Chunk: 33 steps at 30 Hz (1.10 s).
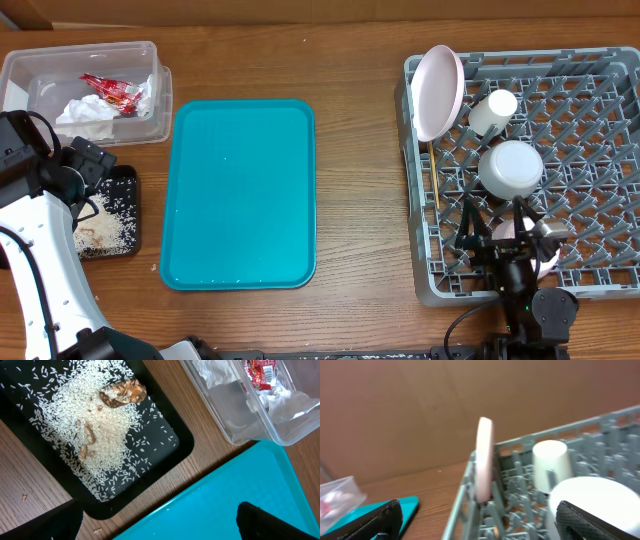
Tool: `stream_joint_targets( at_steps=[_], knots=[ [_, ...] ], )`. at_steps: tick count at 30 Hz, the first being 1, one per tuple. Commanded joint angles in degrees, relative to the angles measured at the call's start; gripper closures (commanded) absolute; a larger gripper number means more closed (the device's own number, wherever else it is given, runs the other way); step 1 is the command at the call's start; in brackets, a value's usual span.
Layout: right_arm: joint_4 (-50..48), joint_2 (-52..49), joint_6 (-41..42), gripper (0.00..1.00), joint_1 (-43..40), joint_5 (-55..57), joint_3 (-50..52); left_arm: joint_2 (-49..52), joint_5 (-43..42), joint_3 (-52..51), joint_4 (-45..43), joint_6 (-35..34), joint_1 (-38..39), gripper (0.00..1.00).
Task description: Sort waste into correct bins and load items into the dishwasher
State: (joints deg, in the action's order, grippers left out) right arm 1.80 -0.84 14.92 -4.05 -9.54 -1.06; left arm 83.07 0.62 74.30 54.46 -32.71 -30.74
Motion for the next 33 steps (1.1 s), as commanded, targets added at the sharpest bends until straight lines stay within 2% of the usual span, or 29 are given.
stream_joint_targets(
  at_steps=[1, 3, 9, 12, 33],
  knots=[
    [2.3, 0.7, -0.4, 0.0, -0.3, 6.5, 0.6, 0.1, -0.2, 0.4, -0.1, -0.5, 0.0, 0.0],
    [3.0, 0.7, -1.1, 0.0, -0.3, 8.0, 0.6, 0.1, -0.2, 0.4, -0.1, -0.5, 0.0, 0.0],
    [3.0, 0.7, -11.9, 0.0, -0.3, 8.0, 0.6, 0.1, -0.2, 0.4, -0.1, -0.5, 0.0, 0.0],
    [3.0, 0.7, -13.7, 0.0, -0.3, 8.0, 0.6, 0.1, -0.2, 0.4, -0.1, -0.5, 0.0, 0.0],
    [3.0, 0.7, -13.4, 0.0, -0.2, 8.0, 0.6, 0.1, -0.2, 0.4, -0.1, -0.5, 0.0, 0.0]
  ],
)
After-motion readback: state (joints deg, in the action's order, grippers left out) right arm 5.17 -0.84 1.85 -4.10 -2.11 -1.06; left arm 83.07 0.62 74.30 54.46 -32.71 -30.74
